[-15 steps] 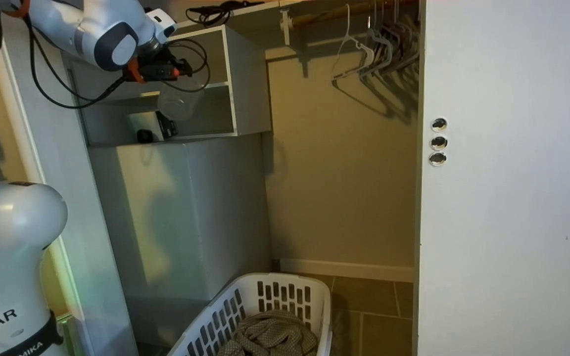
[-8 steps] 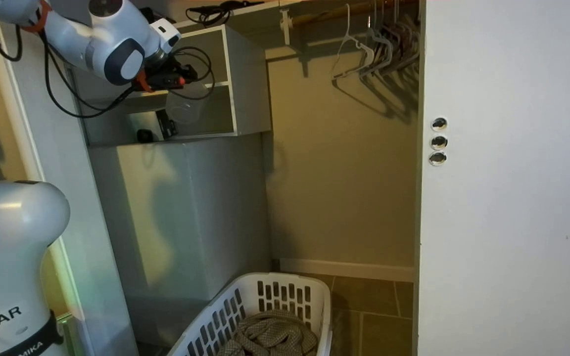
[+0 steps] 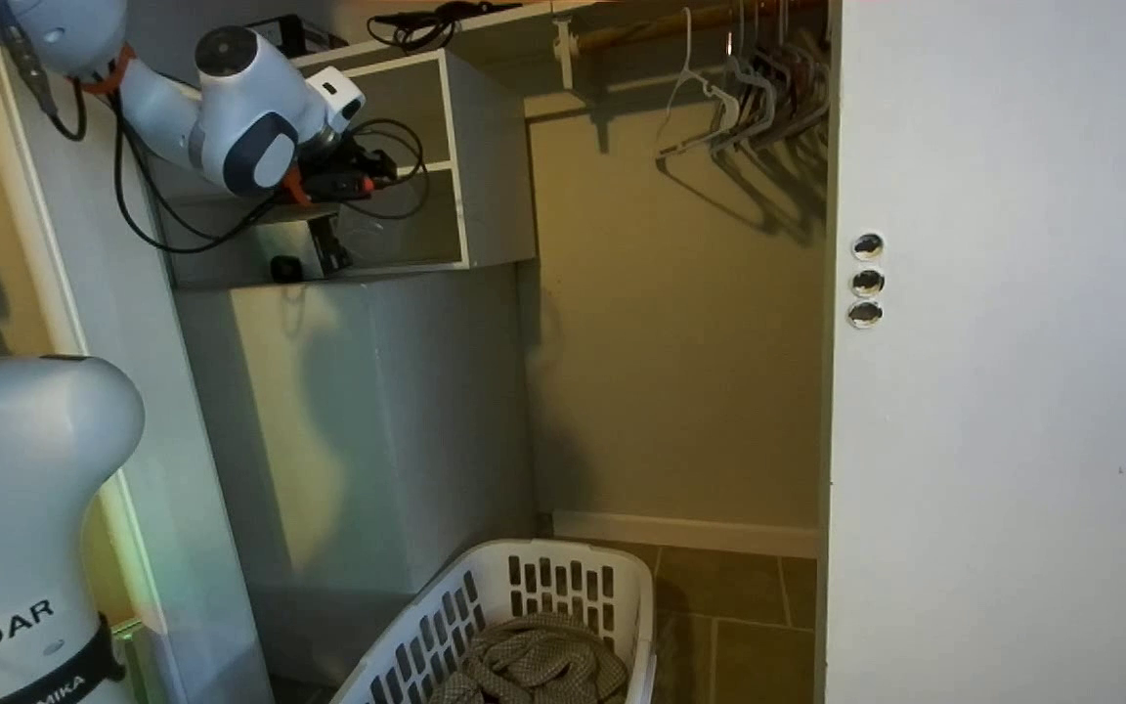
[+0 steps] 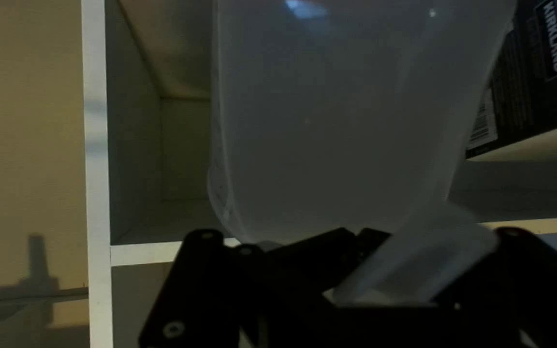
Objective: Move the jar from the top shelf to the shelf below
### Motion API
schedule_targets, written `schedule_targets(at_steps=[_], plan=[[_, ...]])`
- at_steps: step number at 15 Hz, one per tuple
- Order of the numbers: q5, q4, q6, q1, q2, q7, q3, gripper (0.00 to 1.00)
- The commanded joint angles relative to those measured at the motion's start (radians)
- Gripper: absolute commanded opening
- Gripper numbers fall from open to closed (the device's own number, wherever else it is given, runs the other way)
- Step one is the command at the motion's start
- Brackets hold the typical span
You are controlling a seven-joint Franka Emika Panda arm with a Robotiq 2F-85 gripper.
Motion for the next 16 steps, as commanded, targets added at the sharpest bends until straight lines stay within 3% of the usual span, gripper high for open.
schedule_targets(at_steps=[1, 16], plan=[[-0.001, 0.029, 0.07, 0.079, 0.03, -0.02, -0.066, 0.0], [-0.033, 0.086, 0.255, 0.446, 0.088, -0.025, -0.391, 0.0]])
